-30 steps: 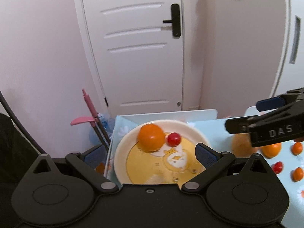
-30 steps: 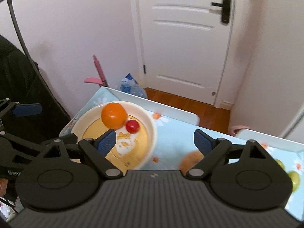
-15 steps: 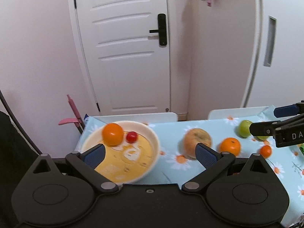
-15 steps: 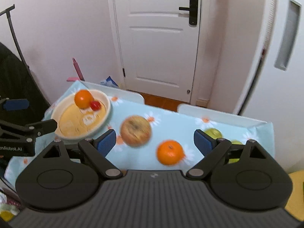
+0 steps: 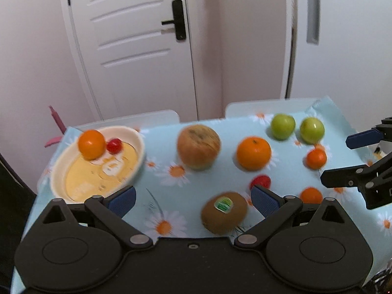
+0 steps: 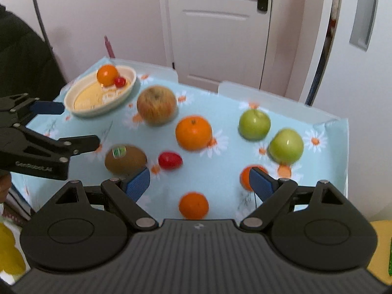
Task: Organize fruits
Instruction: 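Withdraw both open tools from the bowl back over the fruit, then grasp the kiwi with the left tool while the right tool grasps a small tangerine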
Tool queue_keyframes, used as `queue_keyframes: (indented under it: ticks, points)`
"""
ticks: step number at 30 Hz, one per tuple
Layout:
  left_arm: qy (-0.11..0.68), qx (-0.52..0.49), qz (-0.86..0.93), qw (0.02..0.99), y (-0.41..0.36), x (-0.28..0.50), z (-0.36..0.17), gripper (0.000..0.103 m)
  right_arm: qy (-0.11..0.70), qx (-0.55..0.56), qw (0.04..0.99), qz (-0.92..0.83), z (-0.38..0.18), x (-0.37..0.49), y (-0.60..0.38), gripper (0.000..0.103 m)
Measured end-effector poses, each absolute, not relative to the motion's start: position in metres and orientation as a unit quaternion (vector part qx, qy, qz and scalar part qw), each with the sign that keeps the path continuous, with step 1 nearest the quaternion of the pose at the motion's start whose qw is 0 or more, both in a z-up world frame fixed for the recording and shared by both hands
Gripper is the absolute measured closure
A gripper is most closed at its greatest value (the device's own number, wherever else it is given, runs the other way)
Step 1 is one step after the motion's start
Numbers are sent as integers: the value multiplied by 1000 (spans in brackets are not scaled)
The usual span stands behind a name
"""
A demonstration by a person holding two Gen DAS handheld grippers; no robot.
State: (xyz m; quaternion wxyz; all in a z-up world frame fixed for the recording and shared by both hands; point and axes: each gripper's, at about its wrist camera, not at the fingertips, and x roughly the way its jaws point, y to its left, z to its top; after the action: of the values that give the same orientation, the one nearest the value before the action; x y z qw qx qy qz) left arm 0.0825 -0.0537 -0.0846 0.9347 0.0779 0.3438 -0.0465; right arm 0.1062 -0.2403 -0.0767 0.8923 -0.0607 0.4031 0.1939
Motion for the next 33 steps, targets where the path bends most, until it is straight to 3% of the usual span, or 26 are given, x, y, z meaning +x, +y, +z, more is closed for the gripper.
queue_keyframes:
  ticks: [11,15,20,22,33]
  points:
    - [360,86,-44,928,-83,100,-137,10,414,-64,883,213,-127,107,-244,7]
    - [367,95,-47,924,-87,105,-149,19,416,-63,880,221,-134,108,-241,18]
    - [374,83,-39,923,-87,108,-155,27,418,-61,878,225,-140,108,-236,22]
    - [376,75,-41,923,-85,107,-155,38,419,-61,877,225,-141,108,-236,25]
    - [374,69,-47,924,-82,103,-152,41,418,-62,879,220,-143,109,-233,33]
